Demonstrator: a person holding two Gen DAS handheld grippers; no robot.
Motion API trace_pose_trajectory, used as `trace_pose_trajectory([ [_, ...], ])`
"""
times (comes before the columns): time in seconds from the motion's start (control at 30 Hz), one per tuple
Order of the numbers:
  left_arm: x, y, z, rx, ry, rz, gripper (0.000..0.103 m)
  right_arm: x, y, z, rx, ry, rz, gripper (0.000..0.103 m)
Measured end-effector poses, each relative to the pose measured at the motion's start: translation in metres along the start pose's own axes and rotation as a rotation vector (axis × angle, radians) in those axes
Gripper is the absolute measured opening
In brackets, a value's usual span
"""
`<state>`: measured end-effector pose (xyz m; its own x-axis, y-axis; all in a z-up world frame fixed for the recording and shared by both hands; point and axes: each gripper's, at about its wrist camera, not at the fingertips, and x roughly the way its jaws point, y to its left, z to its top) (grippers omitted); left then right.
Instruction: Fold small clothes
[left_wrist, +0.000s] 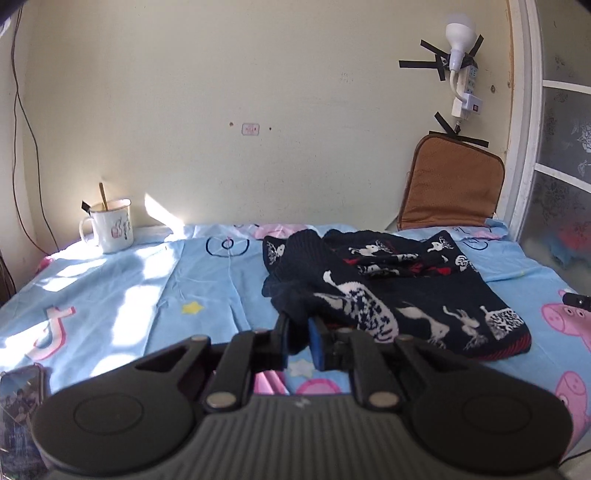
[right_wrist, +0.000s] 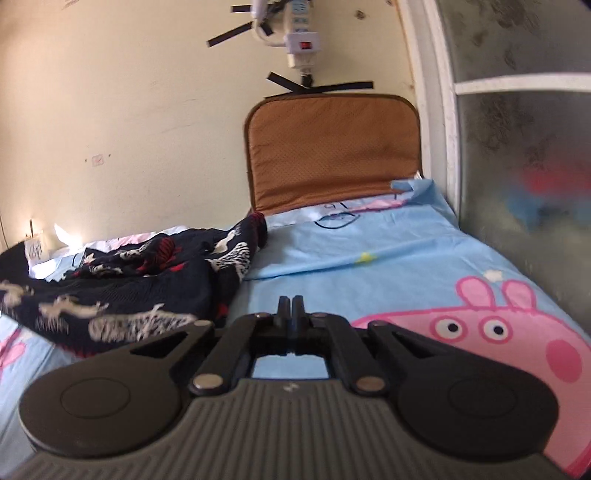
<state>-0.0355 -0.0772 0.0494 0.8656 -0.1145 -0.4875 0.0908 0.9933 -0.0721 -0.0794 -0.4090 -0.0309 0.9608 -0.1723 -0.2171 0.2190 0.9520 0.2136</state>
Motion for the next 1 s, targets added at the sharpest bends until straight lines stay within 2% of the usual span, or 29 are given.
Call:
trace_pose_trajectory([
  [0.03,0.001,0.001,-0.002,-0.005,0.015,-0.007,0.011,0.0,-0.003,0.0,0.018,0.017,0.034,0.003],
  [0.1,0.002,-0.006,-0.007,0.021,0.025,0.001,0.011,0.003,-0.001,-0.003,0.066,0.073,0.157,0.004],
  [0.17,0.001,-0.01,-0.008,0.031,0.018,-0.003,0.011,0.007,0.009,-0.007,0.066,0.103,0.225,0.009],
  [0.2,0.0,-0.009,-0.006,0.024,0.013,-0.008,0.011,0.009,0.015,-0.009,0.049,0.112,0.237,0.012],
  [0.27,-0.001,-0.008,-0.003,0.012,0.009,-0.015,0.011,0.018,0.027,-0.011,0.019,0.118,0.241,0.03],
  [0.37,-0.002,-0.007,-0.002,0.009,0.016,-0.019,0.011,0.03,0.048,-0.014,-0.019,0.129,0.267,0.039],
  [0.43,-0.001,-0.008,-0.003,0.014,0.02,-0.013,0.011,0.039,0.06,-0.018,-0.059,0.157,0.276,0.037],
  [0.47,-0.001,-0.008,-0.004,0.014,0.021,-0.012,0.011,0.042,0.068,-0.021,-0.105,0.171,0.274,0.016],
  [0.5,-0.002,-0.008,-0.004,0.012,0.021,-0.011,0.011,0.041,0.074,-0.024,-0.166,0.165,0.25,0.007],
  [0.57,-0.002,-0.006,-0.005,0.002,0.02,-0.006,0.011,0.036,0.075,-0.024,-0.23,0.123,0.198,0.006],
  [0.67,0.0,-0.002,-0.005,-0.027,0.033,-0.028,0.011,0.022,0.052,-0.011,-0.214,0.023,0.087,0.005],
  [0.73,0.004,-0.003,-0.008,-0.03,0.045,-0.038,0.011,0.014,0.04,-0.004,-0.2,-0.001,0.044,0.005],
  [0.87,0.004,-0.001,-0.016,-0.06,0.06,-0.042,0.011,0.005,0.031,-0.007,-0.215,-0.007,0.003,0.005],
  [1.0,0.006,0.01,-0.035,-0.116,0.115,-0.045,0.011,0.022,0.025,-0.025,-0.209,0.069,-0.005,0.005],
])
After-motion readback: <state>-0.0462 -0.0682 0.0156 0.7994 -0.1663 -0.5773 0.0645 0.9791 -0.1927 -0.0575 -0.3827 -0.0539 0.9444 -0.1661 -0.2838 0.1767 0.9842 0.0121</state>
